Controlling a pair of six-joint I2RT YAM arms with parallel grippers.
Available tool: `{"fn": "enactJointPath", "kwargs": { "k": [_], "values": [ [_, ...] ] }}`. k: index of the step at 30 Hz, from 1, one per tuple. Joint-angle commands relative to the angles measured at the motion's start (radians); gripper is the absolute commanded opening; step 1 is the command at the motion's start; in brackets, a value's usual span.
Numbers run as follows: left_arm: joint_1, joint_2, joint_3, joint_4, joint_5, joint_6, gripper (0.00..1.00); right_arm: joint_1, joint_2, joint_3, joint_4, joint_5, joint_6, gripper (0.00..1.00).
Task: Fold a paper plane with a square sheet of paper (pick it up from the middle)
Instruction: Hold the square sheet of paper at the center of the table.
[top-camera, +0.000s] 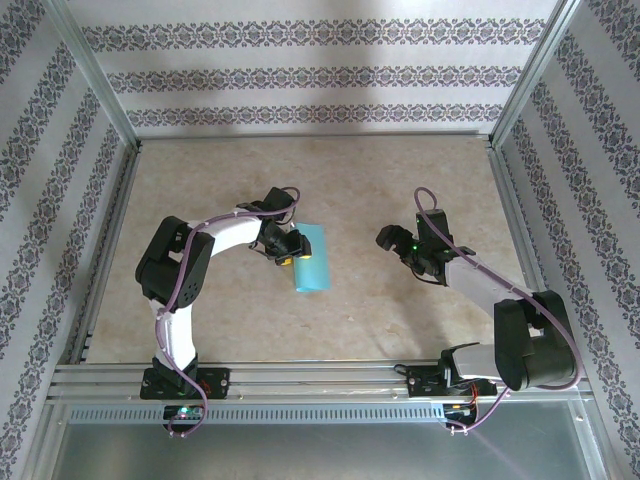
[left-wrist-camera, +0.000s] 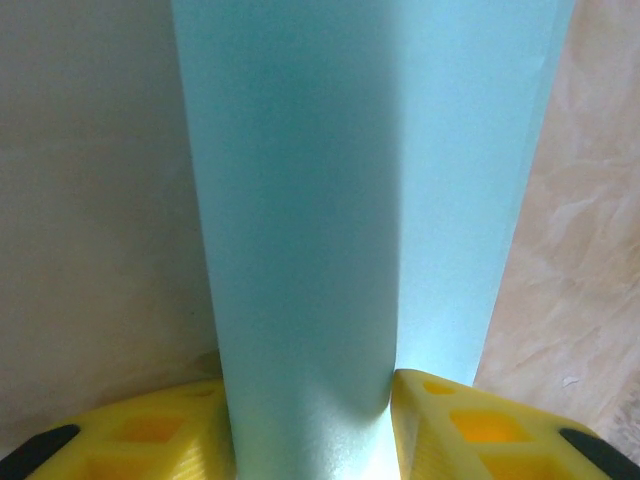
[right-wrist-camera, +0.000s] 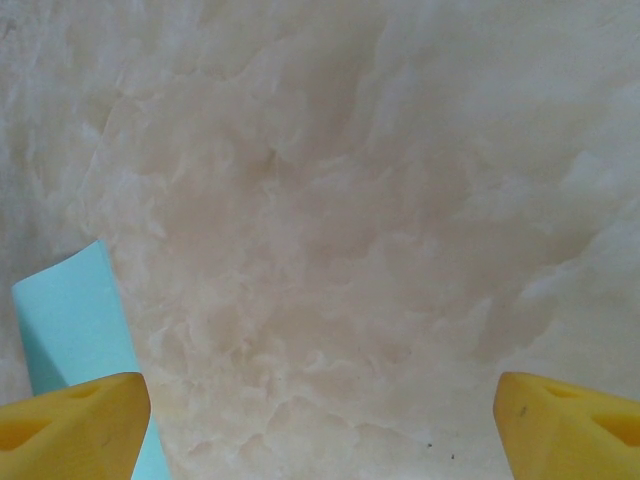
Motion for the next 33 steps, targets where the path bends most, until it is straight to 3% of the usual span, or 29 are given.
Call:
{"fn": "enactJointPath", "kwargs": {
  "k": [1, 33],
  "values": [
    [-0.021, 0.121, -0.035, -0.015, -0.058, 0.0, 0.44, 0.012, 0.01, 0.016, 0.013, -0.012, 0.002, 0.9],
    [-0.05, 0.218, 0.001, -0.085, -0.123, 0.063, 0.48, 0.031, 0.037, 0.03, 0.017, -0.016, 0.001, 0.9]
  ]
}}
